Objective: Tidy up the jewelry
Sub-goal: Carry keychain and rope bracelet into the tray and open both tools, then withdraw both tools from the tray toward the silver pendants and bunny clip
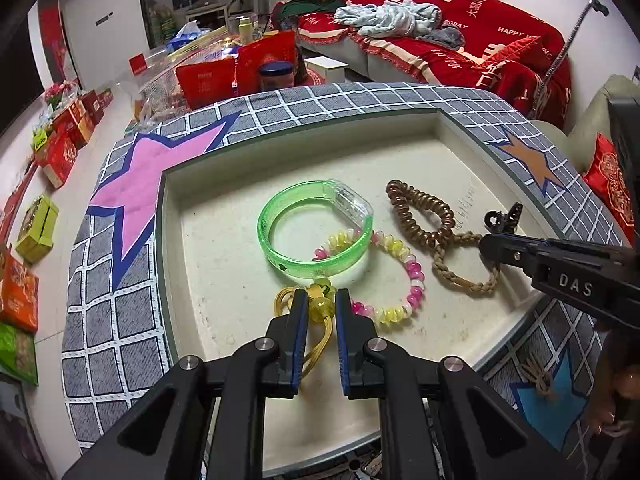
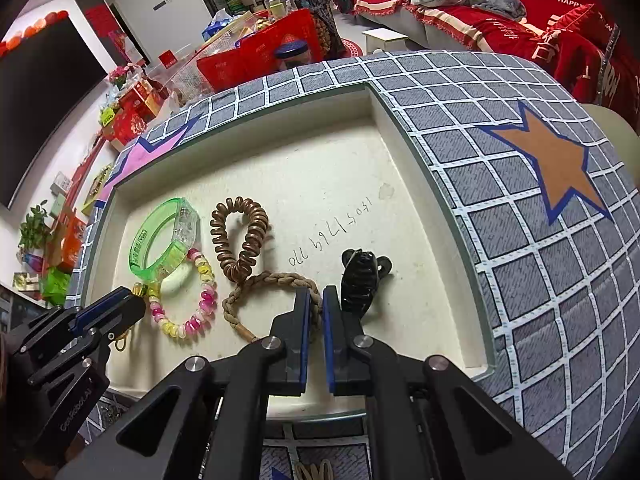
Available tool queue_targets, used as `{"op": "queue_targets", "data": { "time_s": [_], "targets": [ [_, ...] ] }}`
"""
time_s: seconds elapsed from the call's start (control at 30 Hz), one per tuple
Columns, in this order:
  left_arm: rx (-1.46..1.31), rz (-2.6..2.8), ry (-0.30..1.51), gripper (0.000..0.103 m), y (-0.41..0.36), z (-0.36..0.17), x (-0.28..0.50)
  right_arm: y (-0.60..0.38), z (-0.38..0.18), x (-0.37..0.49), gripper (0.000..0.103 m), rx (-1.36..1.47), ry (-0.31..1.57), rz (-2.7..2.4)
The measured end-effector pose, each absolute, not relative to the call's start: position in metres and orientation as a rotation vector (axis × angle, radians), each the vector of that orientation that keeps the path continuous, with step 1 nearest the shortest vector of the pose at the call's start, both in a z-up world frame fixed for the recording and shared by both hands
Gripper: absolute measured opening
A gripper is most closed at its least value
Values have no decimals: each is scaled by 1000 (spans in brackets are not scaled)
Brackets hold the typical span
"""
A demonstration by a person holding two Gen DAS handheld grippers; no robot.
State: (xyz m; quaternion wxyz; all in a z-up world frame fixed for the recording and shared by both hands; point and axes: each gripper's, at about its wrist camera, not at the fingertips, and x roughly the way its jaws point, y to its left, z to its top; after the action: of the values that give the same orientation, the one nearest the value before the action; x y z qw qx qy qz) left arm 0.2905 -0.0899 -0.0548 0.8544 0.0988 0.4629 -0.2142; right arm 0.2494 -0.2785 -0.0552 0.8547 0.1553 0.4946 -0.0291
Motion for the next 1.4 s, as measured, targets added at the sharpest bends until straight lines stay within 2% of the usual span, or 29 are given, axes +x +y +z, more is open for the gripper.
{"op": "queue_targets", "data": {
  "time_s": [0.17, 0.2, 0.27, 0.3, 0.33, 0.57, 0.7, 1.13, 1.17, 1.2, 1.23, 1.3, 1.4],
  "targets": [
    [201, -452, 964, 30, -90, -51, 288, -276, -53, 249, 8, 331, 1047, -50],
    [202, -449, 964, 30, -91, -51, 288, -276, -52, 248, 12, 332, 1047, -46],
    [205, -444, 964, 30, -92, -52, 287, -276, -52, 248, 32, 338, 1041, -43],
    [207, -442, 963, 30, -92, -52, 287, -277, -49, 247, 50, 338, 1029, -44],
    [208, -441, 962, 30, -93, -51, 286, -277, -47, 246, 59, 339, 1021, -44],
    [210, -432, 924, 30, -93, -44, 280, -276, -24, 236, 59, 368, 950, -22],
    [210, -443, 890, 30, -96, -37, 277, -278, -13, 226, 63, 386, 915, -29],
    [192, -456, 866, 31, -99, -27, 273, -296, 1, 200, 63, 419, 868, -86],
    [190, -455, 860, 40, -98, -25, 271, -296, 1, 197, 63, 417, 866, -92],
    [185, -453, 852, 91, -98, -22, 270, -296, 1, 195, 64, 414, 866, -94],
    [174, -440, 841, 103, -96, -19, 268, -297, 1, 194, 66, 413, 866, -95],
    [155, -424, 784, 103, -93, -7, 262, -298, 1, 189, 70, 412, 863, -99],
    [169, -432, 789, 103, -95, 4, 259, -299, 2, 182, 70, 405, 864, -106]
  ]
}}
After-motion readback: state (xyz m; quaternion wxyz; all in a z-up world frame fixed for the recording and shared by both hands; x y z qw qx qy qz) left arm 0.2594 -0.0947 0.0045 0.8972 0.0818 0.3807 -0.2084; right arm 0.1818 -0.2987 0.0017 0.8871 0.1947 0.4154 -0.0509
